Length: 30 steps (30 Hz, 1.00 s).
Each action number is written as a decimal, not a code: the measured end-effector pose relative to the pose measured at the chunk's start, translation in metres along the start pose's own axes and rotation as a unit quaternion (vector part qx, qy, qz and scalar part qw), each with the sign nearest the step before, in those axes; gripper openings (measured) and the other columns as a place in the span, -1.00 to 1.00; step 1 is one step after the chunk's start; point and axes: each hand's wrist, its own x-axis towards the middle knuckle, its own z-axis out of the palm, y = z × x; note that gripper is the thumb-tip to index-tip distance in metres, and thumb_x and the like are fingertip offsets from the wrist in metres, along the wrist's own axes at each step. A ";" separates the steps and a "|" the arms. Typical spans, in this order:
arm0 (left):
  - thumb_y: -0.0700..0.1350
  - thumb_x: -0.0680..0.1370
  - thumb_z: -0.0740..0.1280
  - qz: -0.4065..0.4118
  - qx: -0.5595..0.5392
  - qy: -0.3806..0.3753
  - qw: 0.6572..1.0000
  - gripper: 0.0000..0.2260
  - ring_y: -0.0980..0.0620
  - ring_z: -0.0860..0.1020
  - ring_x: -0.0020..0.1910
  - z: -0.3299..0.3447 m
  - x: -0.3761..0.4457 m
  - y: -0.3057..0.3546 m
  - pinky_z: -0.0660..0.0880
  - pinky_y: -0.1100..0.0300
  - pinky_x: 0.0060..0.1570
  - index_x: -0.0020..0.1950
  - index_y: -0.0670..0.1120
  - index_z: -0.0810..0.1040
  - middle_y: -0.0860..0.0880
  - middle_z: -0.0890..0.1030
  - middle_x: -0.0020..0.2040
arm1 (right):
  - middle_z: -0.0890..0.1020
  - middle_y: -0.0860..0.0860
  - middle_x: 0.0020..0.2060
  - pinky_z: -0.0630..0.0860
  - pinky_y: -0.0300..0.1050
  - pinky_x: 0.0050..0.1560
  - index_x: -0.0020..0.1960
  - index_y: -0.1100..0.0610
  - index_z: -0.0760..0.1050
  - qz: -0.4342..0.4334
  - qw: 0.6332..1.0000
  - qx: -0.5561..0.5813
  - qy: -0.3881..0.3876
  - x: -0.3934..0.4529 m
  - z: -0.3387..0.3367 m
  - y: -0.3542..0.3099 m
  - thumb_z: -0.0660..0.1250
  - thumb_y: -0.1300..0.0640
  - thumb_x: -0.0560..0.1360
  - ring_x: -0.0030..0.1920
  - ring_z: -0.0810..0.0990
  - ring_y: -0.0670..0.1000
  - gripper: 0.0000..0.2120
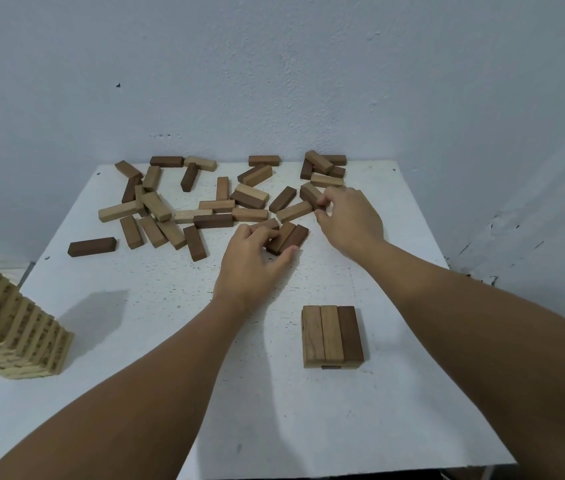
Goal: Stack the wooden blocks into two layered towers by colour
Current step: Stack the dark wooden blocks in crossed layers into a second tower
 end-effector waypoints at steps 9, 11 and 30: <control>0.22 0.53 0.46 0.005 0.014 0.006 1.000 -0.56 0.21 0.46 0.03 0.000 0.002 -0.003 0.35 0.40 -0.05 0.34 0.04 0.63 0.11 0.52 0.14 | 0.49 0.00 0.18 0.56 0.01 -0.07 0.15 -0.01 0.57 0.011 1.000 -0.006 0.000 -0.020 -0.001 0.010 0.34 -0.01 0.63 0.04 0.58 0.05 -0.86; 0.21 0.53 0.46 0.008 0.016 0.006 1.000 -0.57 0.21 0.46 0.02 0.000 0.002 -0.003 0.38 0.36 -0.04 0.33 0.04 0.64 0.11 0.54 0.15 | 0.49 -0.01 0.23 0.59 0.05 -0.02 0.15 -0.04 0.57 0.014 1.000 0.009 0.005 -0.025 0.000 0.012 0.35 -0.04 0.59 0.08 0.58 0.07 -0.83; 0.23 0.49 0.48 0.041 0.034 0.010 0.999 -0.59 0.19 0.55 -0.05 0.003 0.005 -0.005 0.40 0.38 -0.11 0.24 0.04 0.68 0.12 0.63 0.12 | 0.64 -0.19 -0.25 0.59 0.07 0.08 0.17 -0.13 0.53 0.023 0.993 0.115 -0.030 -0.059 -0.001 0.008 0.34 -0.15 0.61 -0.17 0.62 -0.11 -0.81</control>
